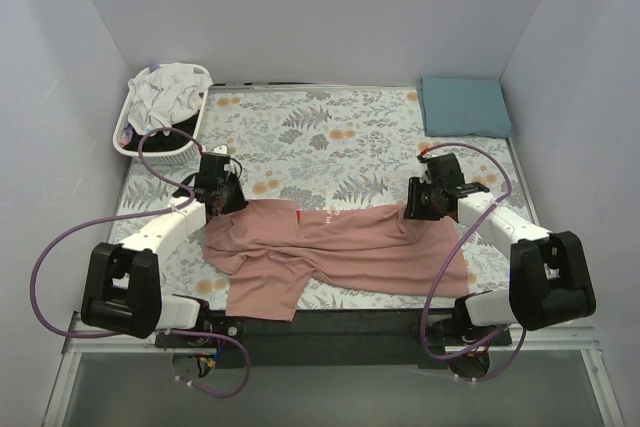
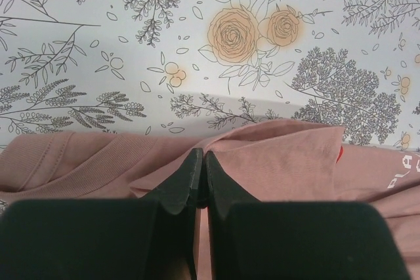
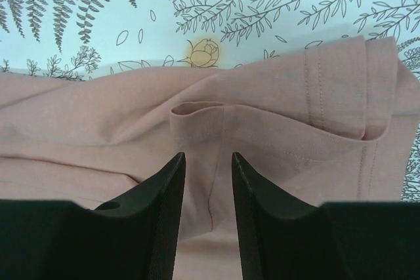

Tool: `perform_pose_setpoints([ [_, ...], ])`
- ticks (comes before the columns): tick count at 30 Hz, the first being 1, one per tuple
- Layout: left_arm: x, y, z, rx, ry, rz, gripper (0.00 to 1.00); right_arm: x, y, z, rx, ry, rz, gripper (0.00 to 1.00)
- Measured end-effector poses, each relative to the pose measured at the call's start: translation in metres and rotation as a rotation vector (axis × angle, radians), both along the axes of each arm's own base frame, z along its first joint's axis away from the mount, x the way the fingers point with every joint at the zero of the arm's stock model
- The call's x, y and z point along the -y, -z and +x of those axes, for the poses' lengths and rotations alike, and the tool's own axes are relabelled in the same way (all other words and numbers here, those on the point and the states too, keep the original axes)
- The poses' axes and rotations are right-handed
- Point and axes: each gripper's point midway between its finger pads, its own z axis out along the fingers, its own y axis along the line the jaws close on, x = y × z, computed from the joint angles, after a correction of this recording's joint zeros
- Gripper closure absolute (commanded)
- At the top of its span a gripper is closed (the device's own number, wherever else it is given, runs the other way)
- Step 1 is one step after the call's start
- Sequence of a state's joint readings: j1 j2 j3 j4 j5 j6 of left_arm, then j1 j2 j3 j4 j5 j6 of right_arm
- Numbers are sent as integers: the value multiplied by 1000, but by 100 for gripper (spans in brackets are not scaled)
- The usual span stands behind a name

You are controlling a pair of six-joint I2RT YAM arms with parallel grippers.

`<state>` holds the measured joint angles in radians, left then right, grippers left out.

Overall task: Fold and stack the t-shirts
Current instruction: Flatten the tshirt out

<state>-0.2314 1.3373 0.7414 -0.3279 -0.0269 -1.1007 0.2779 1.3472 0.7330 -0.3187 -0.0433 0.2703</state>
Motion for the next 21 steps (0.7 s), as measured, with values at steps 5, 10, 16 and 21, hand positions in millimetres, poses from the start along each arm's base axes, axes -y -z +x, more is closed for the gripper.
perform_pose_setpoints([
  [5,-1,-1,2,8,-5,5,100,-5,3,1,-12,19,15,58],
  [10,-1,-1,3,12,-7,6,100,-10,3,3,3,19,-8,58],
  [16,-1,-1,4,15,-8,6,100,-8,10,7,0,52,-75,59],
  [21,-2,-1,4,16,-9,8,100,-11,15,11,-10,64,-100,59],
])
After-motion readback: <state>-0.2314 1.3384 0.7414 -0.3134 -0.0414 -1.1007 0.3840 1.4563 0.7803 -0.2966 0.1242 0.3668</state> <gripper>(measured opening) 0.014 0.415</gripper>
